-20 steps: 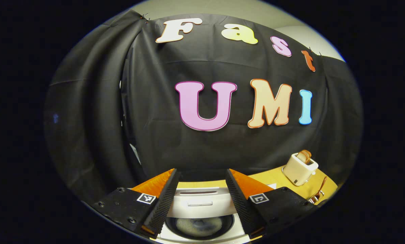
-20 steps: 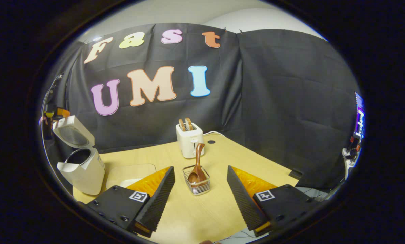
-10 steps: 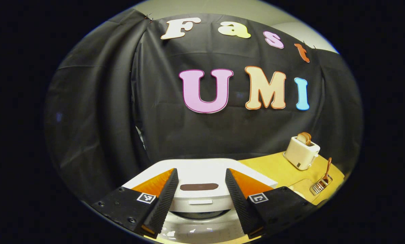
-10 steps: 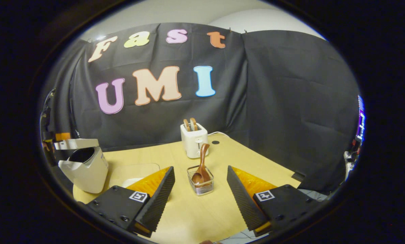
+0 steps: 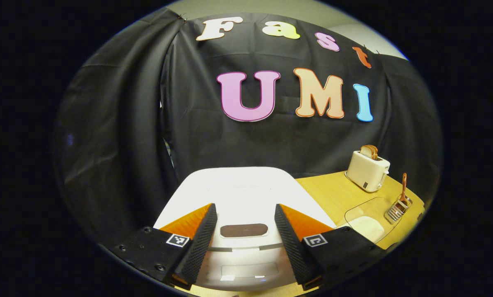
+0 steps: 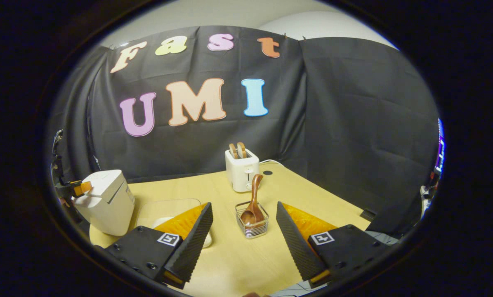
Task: Close the left gripper, press the button to open the rice cooker; take a wooden spoon from the chopstick holder with the right hand, scoop a spoonful of rice and pour it into the rice cooker, then put the wooden spoon back into the chopstick holder.
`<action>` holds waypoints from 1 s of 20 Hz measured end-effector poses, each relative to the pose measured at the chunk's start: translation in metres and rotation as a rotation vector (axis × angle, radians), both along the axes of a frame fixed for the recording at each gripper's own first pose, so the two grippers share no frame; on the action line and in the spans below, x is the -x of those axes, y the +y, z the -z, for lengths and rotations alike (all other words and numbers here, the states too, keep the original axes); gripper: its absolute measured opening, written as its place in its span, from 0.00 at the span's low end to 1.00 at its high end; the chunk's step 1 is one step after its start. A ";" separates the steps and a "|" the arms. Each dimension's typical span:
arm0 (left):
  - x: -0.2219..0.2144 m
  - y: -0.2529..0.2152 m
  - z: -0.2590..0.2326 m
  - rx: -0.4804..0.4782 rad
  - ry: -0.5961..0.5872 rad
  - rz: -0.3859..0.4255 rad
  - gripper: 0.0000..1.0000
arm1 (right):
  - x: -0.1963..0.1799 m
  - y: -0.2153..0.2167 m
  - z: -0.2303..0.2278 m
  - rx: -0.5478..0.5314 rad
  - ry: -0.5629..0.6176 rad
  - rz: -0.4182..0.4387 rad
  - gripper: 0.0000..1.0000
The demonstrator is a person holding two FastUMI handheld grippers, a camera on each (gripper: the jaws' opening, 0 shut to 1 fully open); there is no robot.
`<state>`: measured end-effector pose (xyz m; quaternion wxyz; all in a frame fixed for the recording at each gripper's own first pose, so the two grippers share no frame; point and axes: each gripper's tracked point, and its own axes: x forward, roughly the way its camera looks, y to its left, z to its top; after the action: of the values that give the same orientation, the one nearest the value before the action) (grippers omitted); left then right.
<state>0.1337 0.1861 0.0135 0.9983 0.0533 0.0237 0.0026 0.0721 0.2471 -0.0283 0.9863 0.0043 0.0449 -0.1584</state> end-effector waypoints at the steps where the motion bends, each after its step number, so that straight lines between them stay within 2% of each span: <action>1: 0.001 0.000 0.003 -0.004 -0.001 -0.002 0.85 | -0.001 0.001 0.001 0.000 0.002 -0.002 0.97; 12: -0.001 0.000 0.002 0.003 -0.116 -0.004 0.84 | -0.004 0.019 0.005 -0.007 0.015 -0.045 0.99; 18: 0.000 0.000 -0.001 0.013 -0.097 -0.013 0.83 | -0.010 0.029 0.001 0.008 0.007 -0.090 0.99; 20: 0.003 -0.005 -0.002 0.041 -0.091 -0.001 0.87 | -0.013 0.034 0.000 0.012 0.005 -0.118 0.99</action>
<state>0.1304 0.1807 0.0158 0.9992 0.0327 -0.0215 0.0048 0.0849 0.2812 -0.0285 0.9938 -0.0044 0.0468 -0.1004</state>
